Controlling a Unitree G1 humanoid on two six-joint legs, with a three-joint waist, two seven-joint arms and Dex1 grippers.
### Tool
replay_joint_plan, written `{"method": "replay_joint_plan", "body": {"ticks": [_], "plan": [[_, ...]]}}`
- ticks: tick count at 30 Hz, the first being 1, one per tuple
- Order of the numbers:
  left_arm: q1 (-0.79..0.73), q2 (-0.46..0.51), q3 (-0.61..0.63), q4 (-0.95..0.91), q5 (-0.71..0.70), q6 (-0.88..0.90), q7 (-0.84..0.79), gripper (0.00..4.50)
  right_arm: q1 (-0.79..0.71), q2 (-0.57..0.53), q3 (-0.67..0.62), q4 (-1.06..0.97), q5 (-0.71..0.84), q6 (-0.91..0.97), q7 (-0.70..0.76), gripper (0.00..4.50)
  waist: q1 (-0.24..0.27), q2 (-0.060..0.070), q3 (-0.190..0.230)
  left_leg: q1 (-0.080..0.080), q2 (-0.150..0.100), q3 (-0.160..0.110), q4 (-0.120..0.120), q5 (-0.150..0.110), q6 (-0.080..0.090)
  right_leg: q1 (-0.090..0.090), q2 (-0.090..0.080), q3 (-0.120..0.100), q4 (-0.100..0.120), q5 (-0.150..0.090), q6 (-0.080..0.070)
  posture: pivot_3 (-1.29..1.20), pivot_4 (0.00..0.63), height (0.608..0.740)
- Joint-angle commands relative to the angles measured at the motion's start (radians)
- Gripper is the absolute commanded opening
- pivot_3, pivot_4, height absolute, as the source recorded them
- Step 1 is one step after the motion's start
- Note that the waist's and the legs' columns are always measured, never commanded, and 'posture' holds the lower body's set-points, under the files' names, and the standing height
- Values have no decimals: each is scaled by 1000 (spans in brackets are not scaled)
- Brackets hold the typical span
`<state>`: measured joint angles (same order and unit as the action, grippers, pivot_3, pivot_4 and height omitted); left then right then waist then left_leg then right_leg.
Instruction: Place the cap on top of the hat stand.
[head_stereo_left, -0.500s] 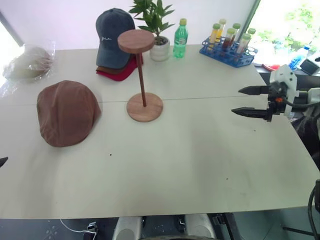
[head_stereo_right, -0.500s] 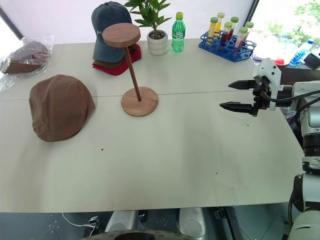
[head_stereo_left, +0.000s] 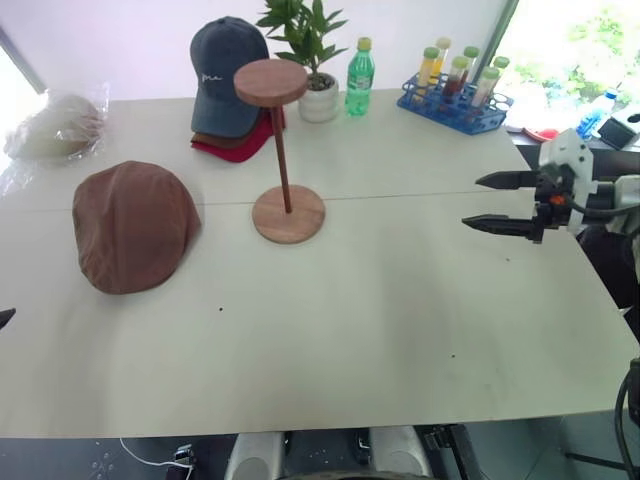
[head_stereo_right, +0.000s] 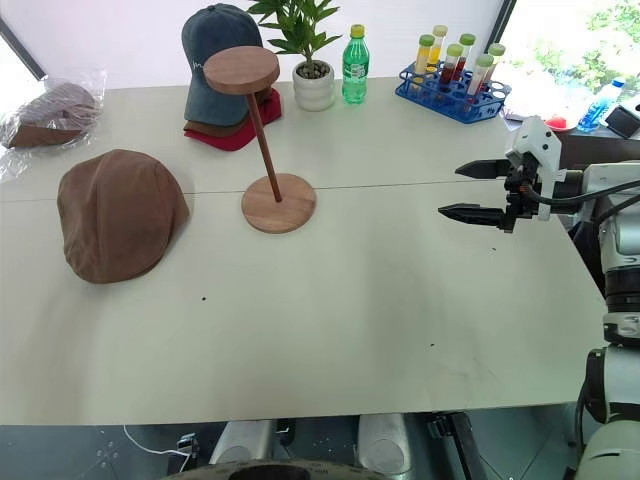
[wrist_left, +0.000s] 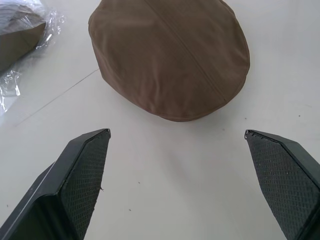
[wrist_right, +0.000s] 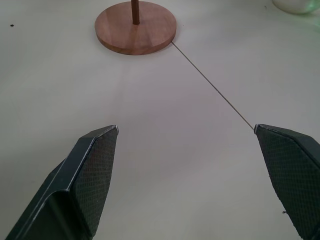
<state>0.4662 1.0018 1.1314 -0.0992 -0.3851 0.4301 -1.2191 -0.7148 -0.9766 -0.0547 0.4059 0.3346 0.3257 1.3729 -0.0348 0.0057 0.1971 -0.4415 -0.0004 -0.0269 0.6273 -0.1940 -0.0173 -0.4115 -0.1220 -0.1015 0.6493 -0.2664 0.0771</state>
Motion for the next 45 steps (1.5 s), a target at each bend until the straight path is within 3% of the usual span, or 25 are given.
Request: {"method": "replay_joint_plan", "body": {"ticks": [1,6,12,19,23,30,37,45], "plan": [[-10,19,15,-18,-22,20,3,4500,-40,-1,-33,-31,25,31,-6,4464,0,0,0,0,0,0,0,0,0,0,0,0,0,0,0,0,150,740],[-42,20,-8,-104,-69,49,4,4500,-56,-6,-40,-119,94,140,32,4464,1,0,0,0,1,0,0,0,0,0,1,1,0,1,-1,0,150,740],[-74,8,-108,-310,-98,68,27,4500,-127,-3,-34,-375,291,380,91,4464,12,1,0,0,3,0,0,0,0,-2,3,5,0,1,-1,0,150,740],[-11,-15,-290,-324,201,-253,102,4500,-144,22,-63,-573,430,548,-29,4464,25,0,0,0,5,7,0,0,0,-4,4,7,0,3,-3,0,150,740],[-48,-70,-377,-211,430,-472,325,4500,-91,-22,-79,-649,461,571,-35,4464,28,-1,0,-1,6,9,1,0,0,-4,4,7,-1,3,-3,0,150,740],[-107,-156,-561,-108,643,-687,573,4500,-80,-20,-117,-698,552,643,-100,4464,38,-3,-1,-1,8,12,2,0,0,-6,5,10,-2,6,-1,0,150,740],[-81,-107,-635,5,796,-790,687,4500,-79,-25,-128,-709,587,666,-159,4464,43,-3,-1,-1,12,20,1,0,0,-11,9,16,-2,10,-1,0,150,740],[-271,-132,-795,152,924,-816,903,4500,-71,-43,-145,-761,673,710,-178,4464,48,-4,-2,-2,13,23,2,0,0,-12,9,18,-2,12,1,0,150,740]]}}
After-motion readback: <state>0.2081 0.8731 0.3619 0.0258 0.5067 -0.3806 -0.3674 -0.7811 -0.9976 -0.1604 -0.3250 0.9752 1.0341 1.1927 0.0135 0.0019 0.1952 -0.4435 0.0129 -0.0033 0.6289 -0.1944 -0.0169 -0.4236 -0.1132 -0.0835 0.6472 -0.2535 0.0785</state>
